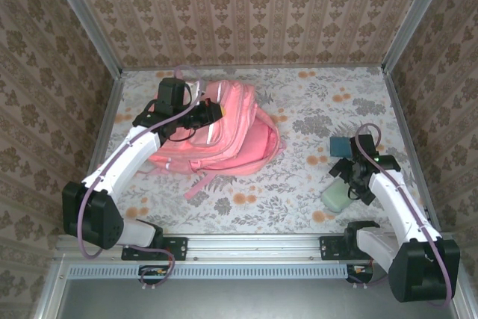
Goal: Pack books, pencil case, and school supplies into a backpack
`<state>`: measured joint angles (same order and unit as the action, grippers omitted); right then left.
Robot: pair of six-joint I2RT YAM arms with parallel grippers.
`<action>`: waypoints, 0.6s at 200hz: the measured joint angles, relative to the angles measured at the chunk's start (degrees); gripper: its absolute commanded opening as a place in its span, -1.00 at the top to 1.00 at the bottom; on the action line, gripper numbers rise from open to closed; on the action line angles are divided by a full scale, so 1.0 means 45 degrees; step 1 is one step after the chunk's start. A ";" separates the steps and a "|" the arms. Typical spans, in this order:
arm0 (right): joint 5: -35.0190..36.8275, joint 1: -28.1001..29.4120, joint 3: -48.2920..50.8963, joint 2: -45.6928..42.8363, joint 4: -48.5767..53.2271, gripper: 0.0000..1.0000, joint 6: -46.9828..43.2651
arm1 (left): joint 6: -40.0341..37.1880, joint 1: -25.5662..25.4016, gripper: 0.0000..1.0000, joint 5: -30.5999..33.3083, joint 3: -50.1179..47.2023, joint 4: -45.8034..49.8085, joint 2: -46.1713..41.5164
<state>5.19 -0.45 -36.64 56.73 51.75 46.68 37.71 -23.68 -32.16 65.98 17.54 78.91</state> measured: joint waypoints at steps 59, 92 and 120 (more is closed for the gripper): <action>-0.0675 0.0369 0.0525 0.1574 -0.1171 -0.99 0.0102 | 0.0000 0.0000 1.00 -0.0053 0.0000 -0.0019 0.0053; -0.0729 0.0408 0.0525 0.2885 -0.1763 -0.92 0.0024 | 0.0000 0.0000 1.00 -0.0053 0.0000 -0.0005 0.0053; -0.0782 0.0583 0.0525 0.3230 -0.2064 -0.46 -0.0321 | 0.0005 0.0010 1.00 -0.0058 0.0000 -0.0005 0.0053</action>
<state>1.67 2.17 -34.28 71.26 42.46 45.23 37.74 -23.64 -32.42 65.98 17.52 79.15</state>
